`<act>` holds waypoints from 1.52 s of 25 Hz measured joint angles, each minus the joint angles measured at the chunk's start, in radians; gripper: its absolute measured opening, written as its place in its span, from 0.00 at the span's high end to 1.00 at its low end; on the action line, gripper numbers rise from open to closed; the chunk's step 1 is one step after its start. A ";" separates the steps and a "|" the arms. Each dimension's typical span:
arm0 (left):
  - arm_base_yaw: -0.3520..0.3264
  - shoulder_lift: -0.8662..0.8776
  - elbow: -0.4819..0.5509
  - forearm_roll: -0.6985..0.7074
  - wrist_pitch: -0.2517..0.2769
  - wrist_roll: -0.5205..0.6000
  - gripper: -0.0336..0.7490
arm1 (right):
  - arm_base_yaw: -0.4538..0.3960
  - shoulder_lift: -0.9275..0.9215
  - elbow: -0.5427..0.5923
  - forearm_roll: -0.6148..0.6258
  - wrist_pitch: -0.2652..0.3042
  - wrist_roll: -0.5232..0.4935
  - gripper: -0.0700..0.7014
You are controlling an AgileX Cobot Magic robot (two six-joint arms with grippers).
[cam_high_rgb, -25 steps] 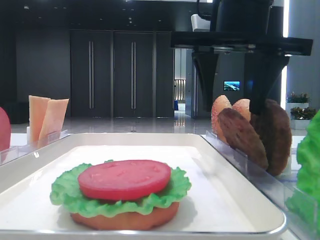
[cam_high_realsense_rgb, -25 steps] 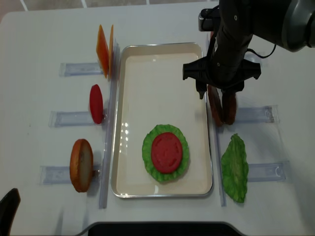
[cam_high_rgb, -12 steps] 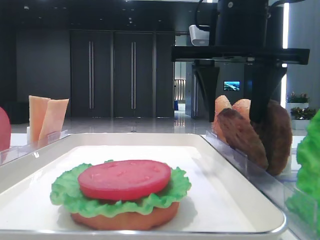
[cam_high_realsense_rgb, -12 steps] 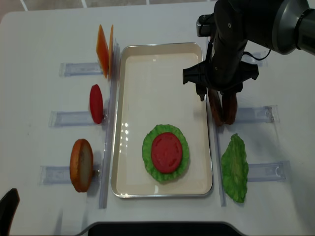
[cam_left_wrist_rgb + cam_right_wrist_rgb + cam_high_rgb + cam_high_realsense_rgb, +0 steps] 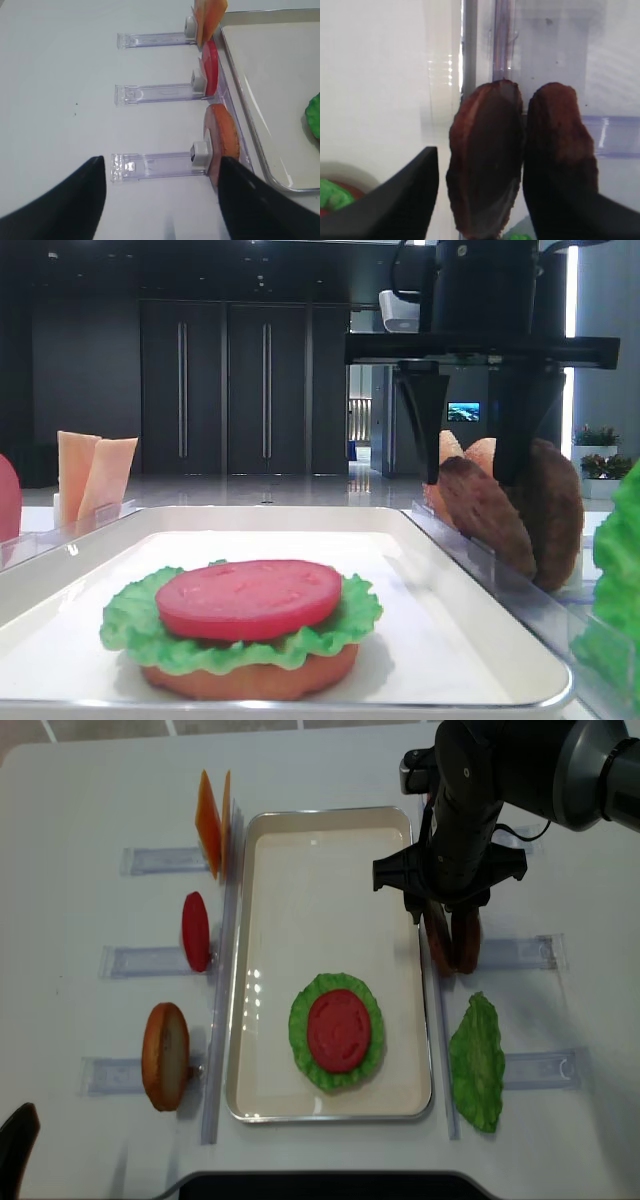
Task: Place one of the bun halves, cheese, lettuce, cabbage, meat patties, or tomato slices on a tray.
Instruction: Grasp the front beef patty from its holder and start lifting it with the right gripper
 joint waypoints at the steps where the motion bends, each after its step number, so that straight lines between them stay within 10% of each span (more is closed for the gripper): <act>1: 0.000 0.000 0.000 0.000 0.000 0.000 0.27 | 0.000 0.000 0.000 0.000 0.000 0.000 0.44; 11: 0.000 0.000 0.000 0.000 0.000 0.000 0.27 | 0.001 0.037 0.000 -0.001 0.006 0.000 0.47; 18: 0.000 0.000 0.000 0.000 0.000 0.000 0.27 | 0.001 0.037 0.000 -0.041 0.031 0.001 0.76; 38: 0.000 0.000 0.000 0.001 0.000 0.000 0.27 | 0.001 0.037 -0.137 -0.041 0.187 0.000 0.77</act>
